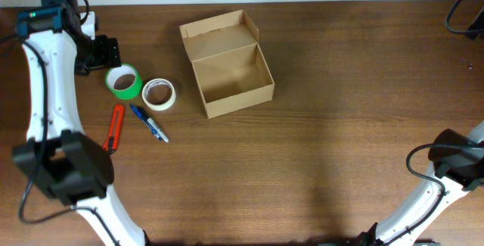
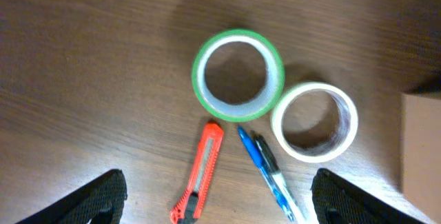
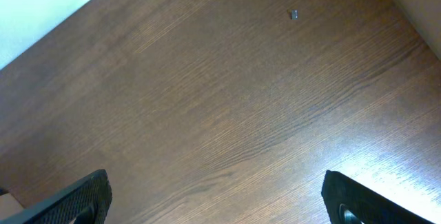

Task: Pack container
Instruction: 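Lower the left gripper onto the green tape roll and grasp its rim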

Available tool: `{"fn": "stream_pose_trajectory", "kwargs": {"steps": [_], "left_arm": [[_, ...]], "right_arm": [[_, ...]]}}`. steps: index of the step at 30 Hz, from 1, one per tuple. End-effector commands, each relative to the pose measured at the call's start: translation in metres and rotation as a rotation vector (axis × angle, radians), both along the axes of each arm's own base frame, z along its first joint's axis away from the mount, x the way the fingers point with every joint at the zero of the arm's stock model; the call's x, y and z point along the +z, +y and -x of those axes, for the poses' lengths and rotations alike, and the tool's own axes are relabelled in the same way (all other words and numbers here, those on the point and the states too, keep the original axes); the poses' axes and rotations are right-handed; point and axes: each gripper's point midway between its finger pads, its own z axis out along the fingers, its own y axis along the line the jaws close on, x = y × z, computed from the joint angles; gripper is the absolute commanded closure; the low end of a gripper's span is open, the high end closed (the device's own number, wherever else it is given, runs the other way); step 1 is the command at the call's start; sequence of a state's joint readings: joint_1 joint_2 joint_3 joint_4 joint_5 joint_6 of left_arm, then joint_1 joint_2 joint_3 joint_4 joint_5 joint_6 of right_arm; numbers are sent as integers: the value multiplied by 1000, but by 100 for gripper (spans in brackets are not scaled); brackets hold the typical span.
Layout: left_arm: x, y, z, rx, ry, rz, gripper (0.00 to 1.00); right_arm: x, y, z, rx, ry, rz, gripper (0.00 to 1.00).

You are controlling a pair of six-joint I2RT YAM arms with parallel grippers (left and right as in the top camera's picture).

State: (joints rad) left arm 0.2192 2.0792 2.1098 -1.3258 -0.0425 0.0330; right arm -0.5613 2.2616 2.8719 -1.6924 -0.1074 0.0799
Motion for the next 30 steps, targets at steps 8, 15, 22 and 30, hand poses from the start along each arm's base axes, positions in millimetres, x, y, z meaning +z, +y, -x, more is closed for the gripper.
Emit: {"fn": "stream_pose_trajectory", "kwargs": {"steps": [8, 15, 22, 30], "left_arm": [[-62, 30, -15, 69, 143, 6, 14], [-82, 47, -11, 102, 180, 18, 16], [-110, 45, -15, 97, 216, 35, 19], [-144, 46, -17, 97, 261, 45, 33]], "right_arm": [[5, 5, 0, 1, -15, -10, 1], [5, 5, 0, 1, -15, -10, 1], [5, 5, 0, 1, -15, -10, 1], [5, 5, 0, 1, -15, -10, 1]]}}
